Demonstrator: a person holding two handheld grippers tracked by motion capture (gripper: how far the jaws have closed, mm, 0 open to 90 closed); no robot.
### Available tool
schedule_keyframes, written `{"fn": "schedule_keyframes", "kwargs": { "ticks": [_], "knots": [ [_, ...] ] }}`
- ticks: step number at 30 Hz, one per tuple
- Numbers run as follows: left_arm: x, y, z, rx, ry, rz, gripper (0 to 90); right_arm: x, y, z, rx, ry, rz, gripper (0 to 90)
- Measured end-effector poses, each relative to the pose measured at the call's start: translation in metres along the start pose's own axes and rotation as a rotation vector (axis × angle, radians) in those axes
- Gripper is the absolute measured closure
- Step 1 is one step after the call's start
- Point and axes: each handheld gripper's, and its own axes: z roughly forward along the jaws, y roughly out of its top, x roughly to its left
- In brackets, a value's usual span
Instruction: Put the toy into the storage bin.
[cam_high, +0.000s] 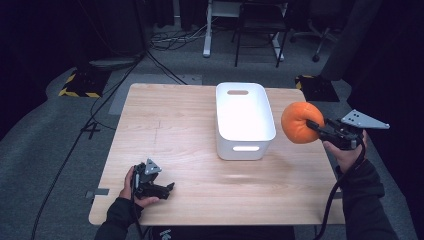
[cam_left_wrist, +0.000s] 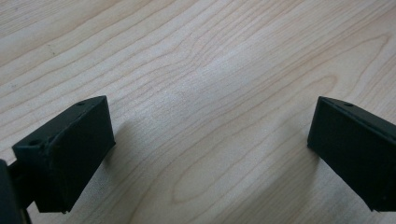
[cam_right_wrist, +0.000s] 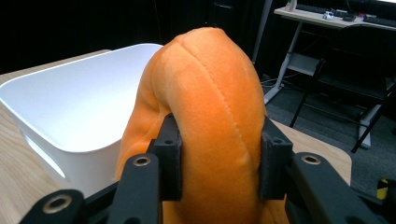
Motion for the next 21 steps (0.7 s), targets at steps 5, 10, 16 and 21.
{"fn": "schedule_keyframes", "kwargs": {
  "ticks": [5, 10, 16, 21],
  "knots": [
    [0.000, 0.000, 0.000, -0.002, 0.002, 0.000, 0.6, 0.002, 0.008, 0.000, -0.011, 0.000, 0.001, 60.6],
    [0.000, 0.000, 0.000, 0.000, 0.002, 0.000, 0.6, 0.005, 0.015, 0.001, -0.021, 0.006, -0.008, 60.5],
    [0.000, 0.000, 0.000, 0.000, 0.002, 0.001, 0.6, 0.008, 0.021, 0.004, -0.030, 0.011, -0.014, 60.6],
    [0.000, 0.000, 0.000, 0.000, -0.001, -0.001, 0.6, 0.011, 0.027, 0.005, -0.039, 0.018, -0.028, 60.6]
  ]
}}
